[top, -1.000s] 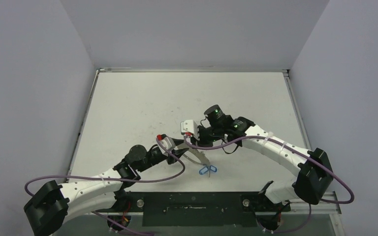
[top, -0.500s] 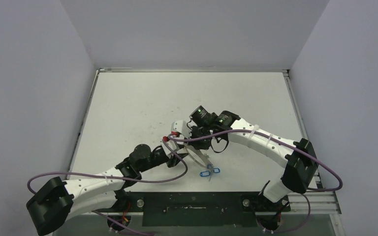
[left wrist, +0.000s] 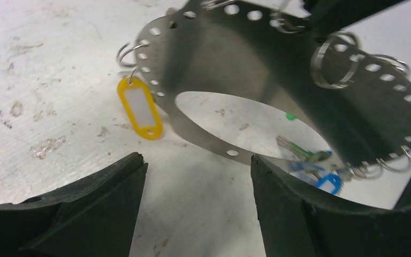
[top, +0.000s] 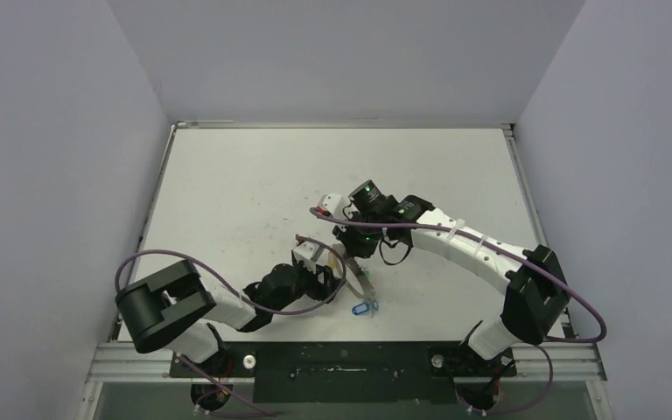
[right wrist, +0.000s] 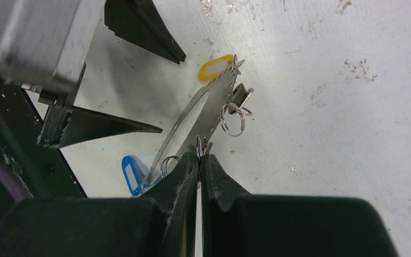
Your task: Put the keys on the keyring
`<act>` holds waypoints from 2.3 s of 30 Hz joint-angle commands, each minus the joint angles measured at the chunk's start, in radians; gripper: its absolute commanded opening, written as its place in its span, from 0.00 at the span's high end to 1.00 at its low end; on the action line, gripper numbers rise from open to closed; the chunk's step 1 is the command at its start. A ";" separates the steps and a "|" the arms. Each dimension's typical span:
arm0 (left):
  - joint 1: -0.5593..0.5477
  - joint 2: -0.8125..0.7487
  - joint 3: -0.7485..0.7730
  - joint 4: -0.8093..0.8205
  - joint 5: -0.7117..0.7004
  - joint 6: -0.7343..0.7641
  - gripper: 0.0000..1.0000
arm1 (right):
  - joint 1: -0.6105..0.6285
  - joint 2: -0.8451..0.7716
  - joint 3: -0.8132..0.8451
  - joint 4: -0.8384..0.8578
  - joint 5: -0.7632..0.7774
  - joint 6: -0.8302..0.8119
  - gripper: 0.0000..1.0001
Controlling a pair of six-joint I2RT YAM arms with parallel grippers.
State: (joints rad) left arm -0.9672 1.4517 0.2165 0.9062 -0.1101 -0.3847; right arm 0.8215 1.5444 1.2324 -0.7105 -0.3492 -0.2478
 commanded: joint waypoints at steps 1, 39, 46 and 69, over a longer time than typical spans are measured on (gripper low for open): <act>-0.007 0.122 0.027 0.267 -0.193 -0.203 0.29 | -0.023 -0.048 -0.051 0.047 -0.029 0.085 1.00; 0.098 0.308 0.068 0.320 0.061 0.223 1.00 | -0.061 -0.060 0.003 -0.187 -0.016 -0.011 1.00; 0.121 0.338 0.090 0.305 0.110 0.259 1.00 | -0.055 -0.016 0.031 -0.259 -0.036 -0.064 1.00; 0.127 0.352 0.004 0.529 0.216 0.457 1.00 | 0.068 0.153 0.168 -0.476 0.177 -0.088 1.00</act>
State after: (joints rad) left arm -0.8467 1.7855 0.2768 1.3136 0.0769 -0.0696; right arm 0.8696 1.6890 1.3766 -1.0630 -0.2527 -0.3351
